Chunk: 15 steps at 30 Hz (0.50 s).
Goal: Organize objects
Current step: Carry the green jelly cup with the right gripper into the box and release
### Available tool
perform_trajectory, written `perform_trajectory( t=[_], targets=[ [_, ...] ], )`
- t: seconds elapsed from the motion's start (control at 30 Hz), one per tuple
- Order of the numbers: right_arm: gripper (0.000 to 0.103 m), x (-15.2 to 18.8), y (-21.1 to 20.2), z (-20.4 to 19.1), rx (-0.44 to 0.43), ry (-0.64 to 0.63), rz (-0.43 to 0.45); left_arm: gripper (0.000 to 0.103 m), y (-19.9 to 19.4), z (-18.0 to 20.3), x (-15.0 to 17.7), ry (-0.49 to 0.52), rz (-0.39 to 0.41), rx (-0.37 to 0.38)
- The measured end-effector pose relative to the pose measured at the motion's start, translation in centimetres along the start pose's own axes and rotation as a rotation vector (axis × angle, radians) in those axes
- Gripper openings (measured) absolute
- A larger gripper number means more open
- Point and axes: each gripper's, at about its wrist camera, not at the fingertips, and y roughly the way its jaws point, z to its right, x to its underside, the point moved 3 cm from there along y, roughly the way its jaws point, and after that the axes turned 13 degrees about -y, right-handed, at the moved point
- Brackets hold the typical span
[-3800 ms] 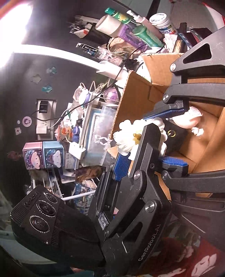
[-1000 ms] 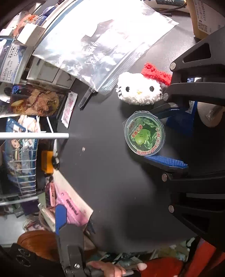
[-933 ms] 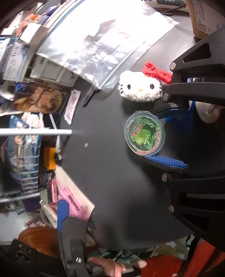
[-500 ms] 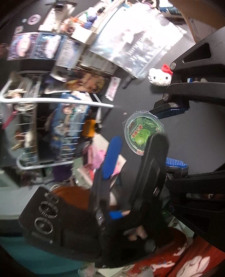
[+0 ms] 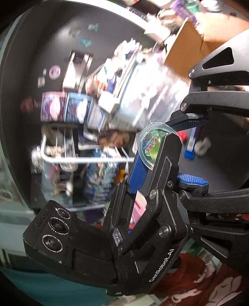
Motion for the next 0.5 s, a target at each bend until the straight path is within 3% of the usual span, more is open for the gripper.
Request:
perform_trajectory(
  t=[0.3, 0.5],
  targets=[
    [0.036, 3.9, -3.1, 8.0, 0.047, 0.106, -0.098, 0.035, 8.5, 4.7, -3.8, 0.049, -0.138, 0.071],
    [0.037, 5.6, -2.6, 10.5, 0.071, 0.121, -0.179, 0.035, 11.6, 5.2, -4.5, 0.048, -0.19, 0.054]
  ],
)
